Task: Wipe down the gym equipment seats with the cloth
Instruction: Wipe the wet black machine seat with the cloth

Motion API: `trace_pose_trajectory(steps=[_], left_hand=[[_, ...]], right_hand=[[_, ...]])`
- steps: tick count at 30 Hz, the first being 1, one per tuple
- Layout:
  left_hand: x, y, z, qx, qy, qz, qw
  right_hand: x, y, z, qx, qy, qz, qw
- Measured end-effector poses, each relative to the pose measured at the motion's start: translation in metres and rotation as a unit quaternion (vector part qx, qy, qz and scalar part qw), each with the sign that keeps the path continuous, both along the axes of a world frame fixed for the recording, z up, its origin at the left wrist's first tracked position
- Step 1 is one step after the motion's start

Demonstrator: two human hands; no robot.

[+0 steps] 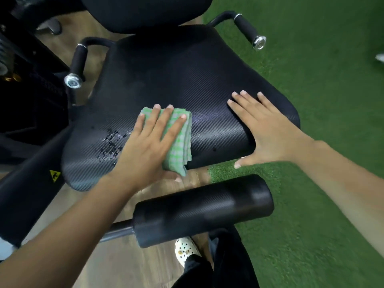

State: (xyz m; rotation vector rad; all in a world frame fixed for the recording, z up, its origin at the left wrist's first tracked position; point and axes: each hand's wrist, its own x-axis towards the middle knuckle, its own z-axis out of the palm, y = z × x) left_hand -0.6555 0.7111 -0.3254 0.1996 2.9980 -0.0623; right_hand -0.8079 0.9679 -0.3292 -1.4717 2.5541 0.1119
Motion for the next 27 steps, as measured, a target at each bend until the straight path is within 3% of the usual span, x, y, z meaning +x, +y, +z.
trace_pose_trajectory(steps=[10, 16, 22, 27], left_hand=[[-0.044, 0.077, -0.009, 0.014, 0.032, 0.030, 0.999], [-0.021, 0.049, -0.012, 0.050, 0.070, 0.025, 0.996], [0.003, 0.031, -0.007, 0.018, 0.049, 0.091, 0.994], [-0.043, 0.089, -0.007, 0.019, 0.036, 0.047, 0.998]], right_hand=[[0.001, 0.007, -0.003, 0.019, 0.049, -0.021, 0.998], [0.002, 0.017, 0.001, 0.030, 0.047, -0.050, 0.997], [0.004, 0.023, -0.001, 0.012, 0.046, -0.061, 0.997], [0.004, 0.023, -0.003, 0.004, 0.045, -0.063, 0.997]])
